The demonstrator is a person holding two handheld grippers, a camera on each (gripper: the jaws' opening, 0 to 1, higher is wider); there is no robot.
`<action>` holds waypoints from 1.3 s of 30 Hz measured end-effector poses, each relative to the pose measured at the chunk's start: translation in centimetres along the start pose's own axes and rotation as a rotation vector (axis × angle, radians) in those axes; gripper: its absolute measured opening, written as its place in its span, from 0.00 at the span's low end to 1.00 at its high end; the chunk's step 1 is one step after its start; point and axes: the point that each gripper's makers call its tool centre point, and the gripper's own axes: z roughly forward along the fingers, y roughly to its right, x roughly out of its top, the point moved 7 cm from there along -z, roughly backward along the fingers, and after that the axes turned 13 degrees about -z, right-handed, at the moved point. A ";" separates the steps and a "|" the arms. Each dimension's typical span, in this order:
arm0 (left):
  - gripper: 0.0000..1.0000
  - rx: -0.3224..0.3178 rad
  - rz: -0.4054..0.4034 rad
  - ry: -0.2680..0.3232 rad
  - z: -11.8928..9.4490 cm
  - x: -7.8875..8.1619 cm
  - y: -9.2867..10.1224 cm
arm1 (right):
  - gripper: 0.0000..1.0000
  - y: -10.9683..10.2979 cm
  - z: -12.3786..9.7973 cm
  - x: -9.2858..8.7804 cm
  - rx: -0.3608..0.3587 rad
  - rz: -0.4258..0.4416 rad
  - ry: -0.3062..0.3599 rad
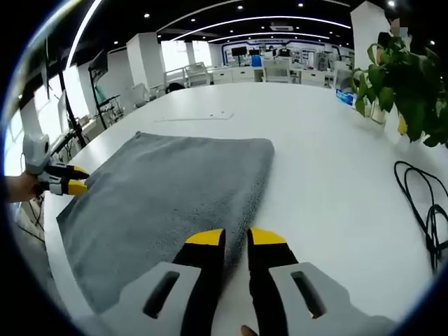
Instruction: Fold the towel on the table until its edges align and the towel forms a compact rectangular stack.
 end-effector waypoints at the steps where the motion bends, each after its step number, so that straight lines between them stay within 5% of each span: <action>1: 0.41 -0.007 0.008 0.008 -0.1 0.3 0.5 | 0.13 0.2 -0.1 0.2 -0.002 0.001 0.004; 12: 0.49 -0.218 0.131 0.051 -0.4 2.1 10.1 | 0.16 1.3 -1.5 1.9 -0.017 0.015 0.053; 16: 0.49 -0.347 0.177 0.002 -0.2 1.3 14.6 | 0.16 1.7 -1.6 2.3 -0.019 0.030 0.066; 22: 0.49 -0.440 0.298 -0.029 0.2 0.5 19.2 | 0.17 2.2 -1.3 3.1 -0.009 0.041 0.089; 25: 0.49 -0.518 0.373 -0.091 0.5 -0.2 21.5 | 0.19 2.5 -1.1 3.4 -0.027 0.048 0.104; 32: 0.46 -0.575 0.576 -0.104 1.3 -0.9 25.0 | 0.23 3.0 0.4 4.0 -0.013 0.063 0.120; 39: 0.35 -0.657 0.630 -0.126 1.9 -2.1 27.9 | 0.23 3.1 2.4 4.1 0.002 0.060 0.099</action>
